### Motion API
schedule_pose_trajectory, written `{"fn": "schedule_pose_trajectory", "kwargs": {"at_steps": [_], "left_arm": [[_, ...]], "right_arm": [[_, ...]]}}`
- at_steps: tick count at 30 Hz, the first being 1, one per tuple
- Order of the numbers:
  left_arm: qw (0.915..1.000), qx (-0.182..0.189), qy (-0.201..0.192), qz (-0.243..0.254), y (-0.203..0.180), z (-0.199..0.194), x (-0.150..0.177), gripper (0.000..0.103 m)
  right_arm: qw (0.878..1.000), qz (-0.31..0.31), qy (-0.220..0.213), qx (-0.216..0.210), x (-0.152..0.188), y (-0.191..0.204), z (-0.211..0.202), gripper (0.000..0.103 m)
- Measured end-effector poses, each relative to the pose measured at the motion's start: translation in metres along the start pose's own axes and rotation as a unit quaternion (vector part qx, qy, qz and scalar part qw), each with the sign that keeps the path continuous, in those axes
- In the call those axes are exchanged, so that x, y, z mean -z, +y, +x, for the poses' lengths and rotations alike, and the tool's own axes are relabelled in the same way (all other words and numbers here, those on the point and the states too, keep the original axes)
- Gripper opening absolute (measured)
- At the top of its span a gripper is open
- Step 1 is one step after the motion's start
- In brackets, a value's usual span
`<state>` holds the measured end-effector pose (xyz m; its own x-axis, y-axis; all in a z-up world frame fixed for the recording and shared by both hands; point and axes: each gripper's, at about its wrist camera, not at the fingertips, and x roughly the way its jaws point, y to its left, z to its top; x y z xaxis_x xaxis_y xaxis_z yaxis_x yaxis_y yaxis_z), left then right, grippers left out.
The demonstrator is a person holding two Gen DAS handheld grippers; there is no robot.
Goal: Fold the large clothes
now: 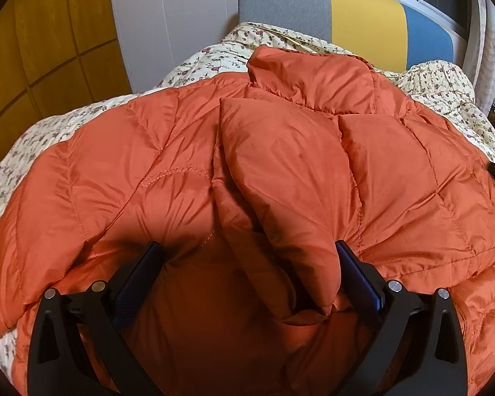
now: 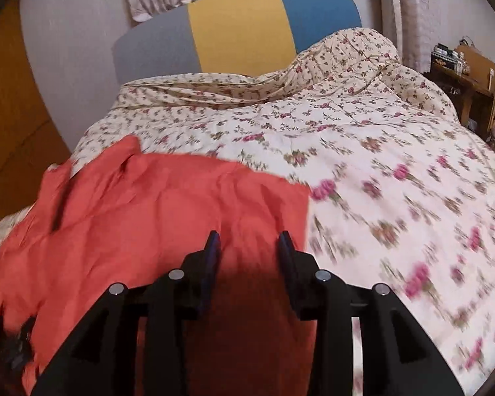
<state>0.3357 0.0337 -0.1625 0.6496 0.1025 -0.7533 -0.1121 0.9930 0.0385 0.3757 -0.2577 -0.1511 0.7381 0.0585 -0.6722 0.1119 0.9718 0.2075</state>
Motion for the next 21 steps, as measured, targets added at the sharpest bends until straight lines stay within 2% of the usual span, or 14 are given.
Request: {"fn": "schedule_pose_trajectory", "kwargs": {"at_steps": [2,4,11,12,13,16,21], "left_arm": [[1.0,0.0,0.0,0.0,0.0,0.0,0.0,0.1],[1.0,-0.001,0.0,0.001,0.0,0.0,0.0,0.1],[1.0,0.0,0.003,0.0,0.0,0.0,-0.001,0.1],[1.0,0.001,0.005,0.0,0.0,0.0,-0.001,0.1],[1.0,0.001,0.006,-0.001,0.0,0.0,-0.002,0.1],[0.9999,0.002,0.014,-0.001,0.002,-0.002,-0.004,0.1],[0.9979,0.048,0.006,-0.042,0.025,-0.029,0.005,0.1]], "right_arm": [[1.0,-0.017,0.0,0.0,0.012,0.001,-0.018,0.037],[0.999,-0.037,0.013,0.018,0.026,0.004,-0.024,0.037],[0.996,-0.057,0.041,0.061,0.042,0.011,-0.002,0.05],[0.996,-0.056,0.04,0.063,0.043,0.01,-0.002,0.052],[0.996,-0.053,0.04,0.063,0.043,0.008,-0.002,0.06],[0.996,-0.028,0.045,0.068,0.042,-0.002,0.0,0.072],[0.996,-0.022,0.046,0.068,0.04,-0.006,-0.002,0.073]]}}
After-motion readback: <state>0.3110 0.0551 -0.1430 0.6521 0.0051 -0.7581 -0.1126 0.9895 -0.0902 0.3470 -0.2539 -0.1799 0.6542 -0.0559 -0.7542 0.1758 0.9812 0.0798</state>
